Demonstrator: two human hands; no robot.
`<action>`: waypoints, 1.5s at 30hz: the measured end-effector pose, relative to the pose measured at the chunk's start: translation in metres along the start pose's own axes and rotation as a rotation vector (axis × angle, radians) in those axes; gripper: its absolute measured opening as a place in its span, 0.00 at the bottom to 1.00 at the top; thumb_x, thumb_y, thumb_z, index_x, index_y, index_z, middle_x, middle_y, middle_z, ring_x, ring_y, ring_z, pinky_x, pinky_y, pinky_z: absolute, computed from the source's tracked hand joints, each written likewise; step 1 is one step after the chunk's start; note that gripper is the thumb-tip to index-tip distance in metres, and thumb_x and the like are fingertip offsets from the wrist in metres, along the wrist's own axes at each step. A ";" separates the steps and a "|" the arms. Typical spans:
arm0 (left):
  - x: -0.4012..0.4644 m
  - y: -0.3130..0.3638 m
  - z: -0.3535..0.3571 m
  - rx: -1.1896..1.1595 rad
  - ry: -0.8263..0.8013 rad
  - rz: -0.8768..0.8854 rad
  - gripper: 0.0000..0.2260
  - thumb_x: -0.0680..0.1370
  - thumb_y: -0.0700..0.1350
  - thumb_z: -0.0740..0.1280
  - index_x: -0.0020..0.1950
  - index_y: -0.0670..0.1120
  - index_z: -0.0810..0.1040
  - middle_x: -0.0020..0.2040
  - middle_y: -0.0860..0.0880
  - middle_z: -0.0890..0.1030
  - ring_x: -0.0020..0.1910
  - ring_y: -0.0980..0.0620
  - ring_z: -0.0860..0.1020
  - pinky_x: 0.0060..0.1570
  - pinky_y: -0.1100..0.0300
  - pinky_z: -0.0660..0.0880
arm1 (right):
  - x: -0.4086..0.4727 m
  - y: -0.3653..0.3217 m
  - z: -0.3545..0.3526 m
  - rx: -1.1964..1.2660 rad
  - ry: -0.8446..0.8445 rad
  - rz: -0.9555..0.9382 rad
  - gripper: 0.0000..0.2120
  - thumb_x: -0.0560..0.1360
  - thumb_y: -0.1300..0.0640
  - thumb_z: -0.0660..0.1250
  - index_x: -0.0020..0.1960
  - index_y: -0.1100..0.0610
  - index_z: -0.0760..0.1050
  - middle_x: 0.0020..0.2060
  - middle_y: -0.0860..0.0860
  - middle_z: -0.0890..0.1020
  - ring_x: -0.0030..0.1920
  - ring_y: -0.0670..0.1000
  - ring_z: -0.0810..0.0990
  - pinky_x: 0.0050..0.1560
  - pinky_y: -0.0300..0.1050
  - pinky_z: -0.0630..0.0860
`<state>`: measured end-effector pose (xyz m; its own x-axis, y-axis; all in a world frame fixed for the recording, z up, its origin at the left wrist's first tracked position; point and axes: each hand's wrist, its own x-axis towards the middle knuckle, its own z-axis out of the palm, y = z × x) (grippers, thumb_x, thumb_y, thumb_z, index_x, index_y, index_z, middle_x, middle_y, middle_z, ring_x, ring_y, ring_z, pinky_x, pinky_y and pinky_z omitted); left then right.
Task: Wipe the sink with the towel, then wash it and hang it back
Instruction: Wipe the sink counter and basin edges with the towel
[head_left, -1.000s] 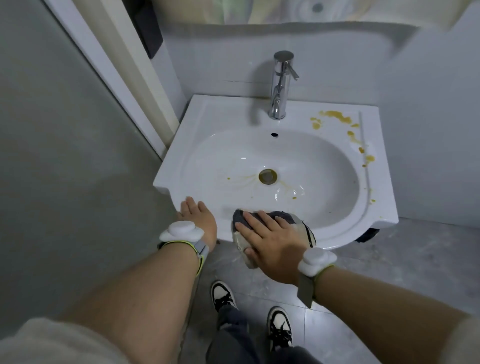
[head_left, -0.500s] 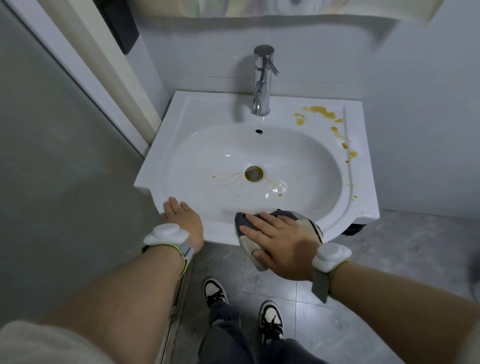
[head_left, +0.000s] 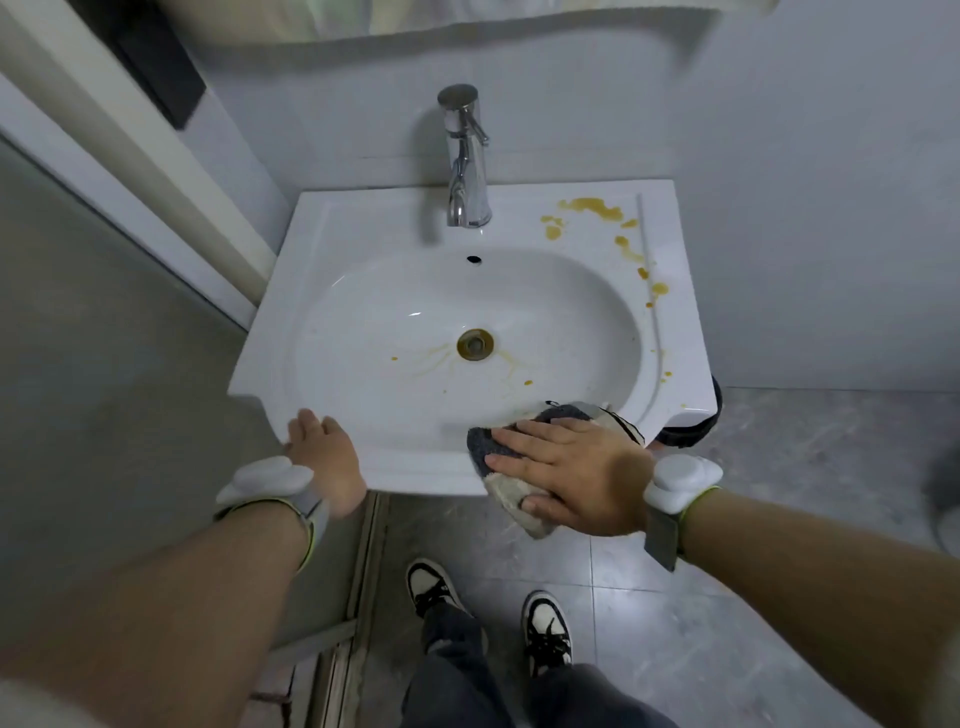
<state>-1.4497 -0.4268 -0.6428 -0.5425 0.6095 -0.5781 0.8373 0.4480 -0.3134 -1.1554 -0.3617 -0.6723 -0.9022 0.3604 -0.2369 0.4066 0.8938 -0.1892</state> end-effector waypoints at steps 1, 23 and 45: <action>0.000 -0.001 -0.003 -0.004 0.007 -0.001 0.29 0.77 0.44 0.63 0.75 0.36 0.57 0.77 0.37 0.53 0.75 0.39 0.57 0.72 0.48 0.63 | -0.001 0.001 -0.003 0.025 -0.019 0.015 0.28 0.81 0.39 0.47 0.79 0.45 0.53 0.78 0.48 0.58 0.77 0.54 0.60 0.74 0.56 0.61; -0.053 0.164 -0.054 -0.593 -0.174 0.539 0.19 0.81 0.48 0.59 0.70 0.45 0.72 0.70 0.45 0.74 0.67 0.45 0.72 0.67 0.53 0.70 | -0.036 0.006 0.006 0.121 0.232 0.121 0.22 0.81 0.46 0.52 0.74 0.47 0.67 0.72 0.48 0.71 0.76 0.53 0.62 0.75 0.56 0.49; -0.036 0.211 -0.112 -0.344 0.024 0.886 0.11 0.81 0.49 0.58 0.48 0.48 0.78 0.52 0.46 0.80 0.53 0.43 0.77 0.54 0.51 0.76 | -0.042 0.004 -0.004 -0.041 0.236 0.720 0.24 0.80 0.46 0.51 0.74 0.48 0.68 0.74 0.49 0.69 0.74 0.57 0.66 0.69 0.57 0.56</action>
<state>-1.2608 -0.2813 -0.6036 0.2758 0.8315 -0.4823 0.8809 -0.0180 0.4729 -1.1168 -0.3721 -0.6594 -0.4246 0.9021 -0.0774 0.9054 0.4237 -0.0283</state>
